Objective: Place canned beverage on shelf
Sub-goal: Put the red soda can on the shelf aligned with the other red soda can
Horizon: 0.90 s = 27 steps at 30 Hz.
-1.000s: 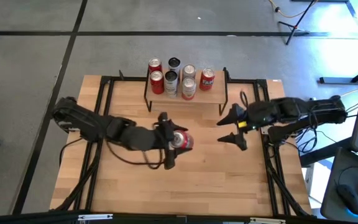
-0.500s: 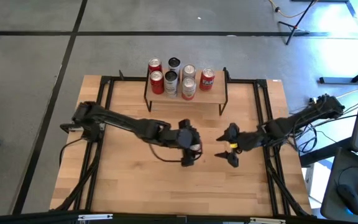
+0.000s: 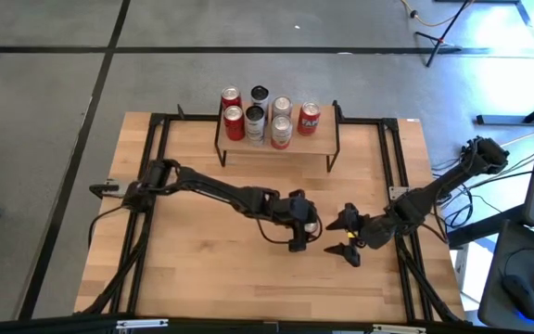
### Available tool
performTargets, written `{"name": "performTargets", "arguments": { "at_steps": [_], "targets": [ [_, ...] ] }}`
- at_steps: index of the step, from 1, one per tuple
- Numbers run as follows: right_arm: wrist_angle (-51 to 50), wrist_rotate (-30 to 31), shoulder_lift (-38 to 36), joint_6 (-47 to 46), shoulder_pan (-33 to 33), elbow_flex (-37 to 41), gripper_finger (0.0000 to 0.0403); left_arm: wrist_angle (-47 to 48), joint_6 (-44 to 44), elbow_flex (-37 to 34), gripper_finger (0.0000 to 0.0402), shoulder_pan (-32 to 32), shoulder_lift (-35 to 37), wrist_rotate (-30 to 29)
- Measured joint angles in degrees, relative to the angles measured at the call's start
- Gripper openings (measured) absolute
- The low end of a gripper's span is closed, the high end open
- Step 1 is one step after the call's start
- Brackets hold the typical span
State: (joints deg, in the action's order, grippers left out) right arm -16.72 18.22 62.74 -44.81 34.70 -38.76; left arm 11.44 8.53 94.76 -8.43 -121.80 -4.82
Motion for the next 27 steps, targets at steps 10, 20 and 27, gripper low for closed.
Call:
{"name": "performTargets", "arguments": {
  "at_steps": [10, 20, 27],
  "targets": [
    [0.35, -0.18, 1.23, 0.03, -0.2, 0.0, 0.0342, -2.13, 0.03, 0.02, 0.0286, -0.22, -4.1, 0.58],
    [0.13, -0.24, 1.23, 0.47, -0.2, 0.01, 0.0342, -2.84, 0.16, 0.11, 0.0289, -0.15, -5.35, 1.36],
    [0.16, -1.18, 1.23, 0.23, -0.2, 0.0, 0.0342, -2.94, 0.87, 0.11, 0.0327, -0.32, -5.36, 1.39]
  ]
}}
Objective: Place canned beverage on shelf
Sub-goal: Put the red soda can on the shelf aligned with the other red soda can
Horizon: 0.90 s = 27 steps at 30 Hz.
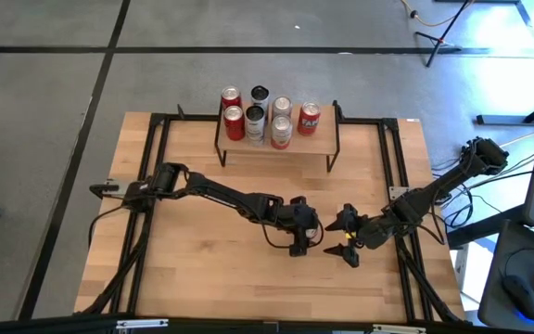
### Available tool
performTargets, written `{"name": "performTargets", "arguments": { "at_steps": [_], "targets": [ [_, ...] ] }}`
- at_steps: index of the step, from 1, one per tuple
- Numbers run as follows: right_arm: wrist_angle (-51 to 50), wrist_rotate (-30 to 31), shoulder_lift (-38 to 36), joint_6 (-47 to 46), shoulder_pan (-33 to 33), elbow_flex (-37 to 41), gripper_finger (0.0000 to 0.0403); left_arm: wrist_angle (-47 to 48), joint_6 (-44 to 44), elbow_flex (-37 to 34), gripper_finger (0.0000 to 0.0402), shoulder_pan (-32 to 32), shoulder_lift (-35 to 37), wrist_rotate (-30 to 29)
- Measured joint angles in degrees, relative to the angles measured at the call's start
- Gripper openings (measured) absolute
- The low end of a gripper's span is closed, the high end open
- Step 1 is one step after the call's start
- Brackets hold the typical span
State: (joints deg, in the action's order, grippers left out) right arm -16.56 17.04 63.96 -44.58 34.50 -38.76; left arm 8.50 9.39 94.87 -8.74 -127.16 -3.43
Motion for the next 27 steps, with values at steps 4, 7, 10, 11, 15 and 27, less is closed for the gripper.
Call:
{"name": "performTargets", "arguments": {
  "at_steps": [4, 7, 10, 11, 15, 27],
  "targets": [
    [0.0, -0.14, 0.0, 0.23, 0.0, 0.0, 0.0342, 0.3, -1.15, 0.0, 0.0348, -0.25, 0.69, -0.17],
    [0.02, -0.13, 0.0, 0.09, 0.0, 0.0, 0.0342, 1.45, -2.03, 0.0, 0.0354, -0.35, 1.6, -0.74],
    [0.06, -0.11, 0.0, 0.0, 0.0, 0.0, 0.0342, 3.15, -2.06, -0.04, 0.0355, -0.38, 2.92, -0.4],
    [0.0, -0.13, 0.0, 0.25, 0.0, 0.02, 0.0342, 3.63, -2.06, -0.04, 0.0355, -0.38, 3.48, -0.4],
    [-0.36, -0.07, 0.0, 1.34, 0.0, 0.01, 0.0342, 4.54, -2.08, -0.07, 0.0356, -0.39, 5.89, -1.12],
    [0.59, 5.69, 6.63, 0.96, 0.48, 0.04, 0.0342, 23.25, 0.58, -0.09, 0.0356, -0.97, 13.12, -8.58]
  ]
}}
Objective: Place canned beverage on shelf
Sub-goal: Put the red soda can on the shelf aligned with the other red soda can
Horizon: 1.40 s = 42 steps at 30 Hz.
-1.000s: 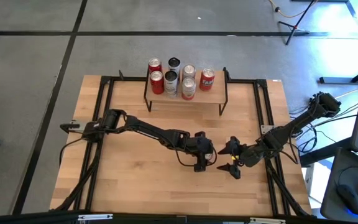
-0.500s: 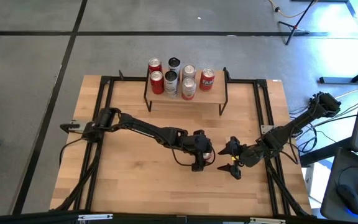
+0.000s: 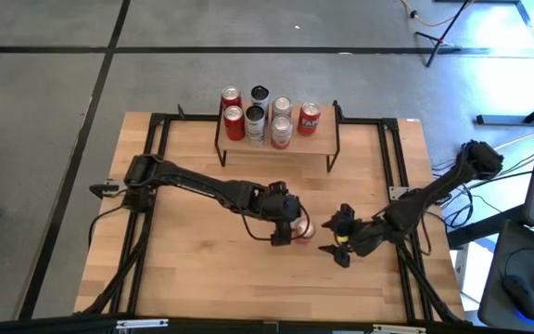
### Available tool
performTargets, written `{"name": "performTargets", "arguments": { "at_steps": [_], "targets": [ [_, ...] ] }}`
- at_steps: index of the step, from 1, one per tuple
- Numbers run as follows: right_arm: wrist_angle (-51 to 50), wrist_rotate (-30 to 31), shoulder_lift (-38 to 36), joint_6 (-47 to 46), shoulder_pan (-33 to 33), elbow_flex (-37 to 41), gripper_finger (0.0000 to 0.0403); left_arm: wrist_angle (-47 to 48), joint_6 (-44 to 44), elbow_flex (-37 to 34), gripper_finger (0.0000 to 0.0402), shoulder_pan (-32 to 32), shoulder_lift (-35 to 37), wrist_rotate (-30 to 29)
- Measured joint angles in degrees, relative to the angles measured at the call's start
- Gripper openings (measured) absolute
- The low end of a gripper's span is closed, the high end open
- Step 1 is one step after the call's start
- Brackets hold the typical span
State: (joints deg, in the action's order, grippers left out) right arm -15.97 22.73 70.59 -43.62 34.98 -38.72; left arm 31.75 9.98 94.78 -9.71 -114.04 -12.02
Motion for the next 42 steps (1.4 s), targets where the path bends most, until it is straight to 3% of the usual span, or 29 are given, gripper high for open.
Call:
{"name": "performTargets", "arguments": {
  "at_steps": [3, 8, 16, 24, 32, 39, 42],
  "targets": [
    [2.52, 2.3, 2.12, 0.4, -0.08, 0.0, 0.0342, 4.94, 0.36, -0.07, 0.0356, -0.6, 0.11, -0.85],
    [7.09, 4.79, 7.62, 0.59, -0.07, -0.02, 0.0342, 2.85, 0.5, -5.93, 0.0356, -1.31, -0.13, -0.63],
    [15.17, 11.44, 14.64, 1.03, -0.09, -0.02, 0.0342, -12.31, 2.15, -13.84, 0.0356, 0.29, -0.17, -0.6],
    [16.75, 14.92, 17.56, 1.05, -0.13, -0.02, 0.0342, -15.66, 1.64, -13.94, 0.0357, 1.13, -0.17, -0.22],
    [21.6, 20.88, 21.3, 2.34, -0.13, -0.04, 0.0342, -20.36, 1.46, -13.94, 0.0357, 1.18, -0.17, 4.01],
    [21.96, 20.85, 23.12, 1.6, -0.13, -0.04, 0.034, -20.03, 1.44, -13.94, 0.0357, 1.18, -0.17, 4.14],
    [21.95, 20.36, 23.1, 0.73, -0.26, -0.04, 0.0316, -18.23, 1.5, -13.92, 0.0357, 1.2, 0.06, 3.13]
  ]
}}
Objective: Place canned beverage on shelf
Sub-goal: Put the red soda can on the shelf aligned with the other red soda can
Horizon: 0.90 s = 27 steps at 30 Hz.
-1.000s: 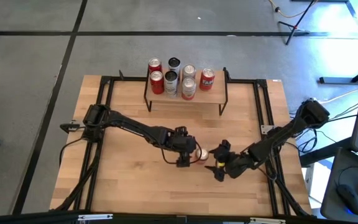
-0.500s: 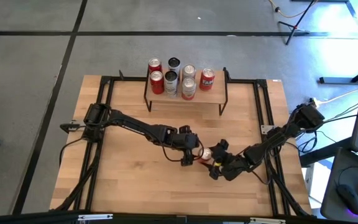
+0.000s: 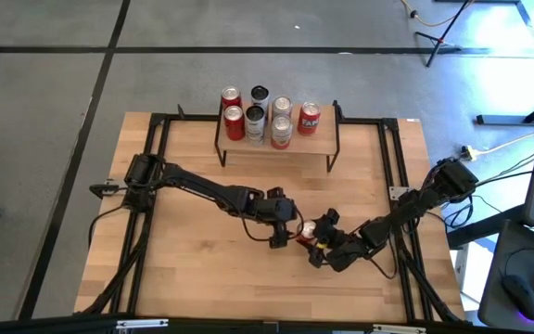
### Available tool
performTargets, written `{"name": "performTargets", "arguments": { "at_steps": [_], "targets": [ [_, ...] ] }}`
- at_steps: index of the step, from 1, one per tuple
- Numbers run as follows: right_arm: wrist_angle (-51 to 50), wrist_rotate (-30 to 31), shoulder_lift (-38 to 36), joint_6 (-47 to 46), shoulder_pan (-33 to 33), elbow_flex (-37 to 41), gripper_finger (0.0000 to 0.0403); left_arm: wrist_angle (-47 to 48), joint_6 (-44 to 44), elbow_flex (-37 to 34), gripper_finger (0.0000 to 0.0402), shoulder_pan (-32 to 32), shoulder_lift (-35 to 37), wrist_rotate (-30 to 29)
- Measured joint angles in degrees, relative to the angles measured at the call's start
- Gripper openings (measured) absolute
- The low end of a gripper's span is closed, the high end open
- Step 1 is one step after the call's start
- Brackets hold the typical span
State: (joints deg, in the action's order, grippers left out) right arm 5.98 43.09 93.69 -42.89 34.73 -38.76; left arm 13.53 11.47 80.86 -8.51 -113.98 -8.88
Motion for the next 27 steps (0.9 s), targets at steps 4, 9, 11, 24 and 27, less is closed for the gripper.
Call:
{"name": "performTargets", "arguments": {
  "at_steps": [4, 9, 11, 24, 27],
  "targets": [
    [-0.74, -0.89, -1.49, 0.11, -0.36, 0.02, 0.0267, 9.41, -0.42, -0.04, 0.0357, -0.53, 4.8, -1.65],
    [-6.8, 0.75, -5.15, 1.06, -0.63, -1.15, 0.0267, 18.12, 1.88, 0.0, 0.0357, -2.86, 14.89, -7.51],
    [-12.21, 1.17, -7.52, 1.29, -0.84, -2.85, 0.0267, 20.58, 3.84, 0.0, 0.0357, -4.01, 18.77, -9.94],
    [-36.6, 4.56, -15.65, 11.54, -16.68, -27.13, 0.0267, 35.05, 7.94, 0.05, 0.0357, -9.08, 32.11, -10.91],
    [-41.1, 5.54, -15.44, 9.8, -21.9, -31.83, 0.0267, 37.43, 8.36, -0.02, 0.0357, -9.87, 34.56, -11.04]
  ]
}}
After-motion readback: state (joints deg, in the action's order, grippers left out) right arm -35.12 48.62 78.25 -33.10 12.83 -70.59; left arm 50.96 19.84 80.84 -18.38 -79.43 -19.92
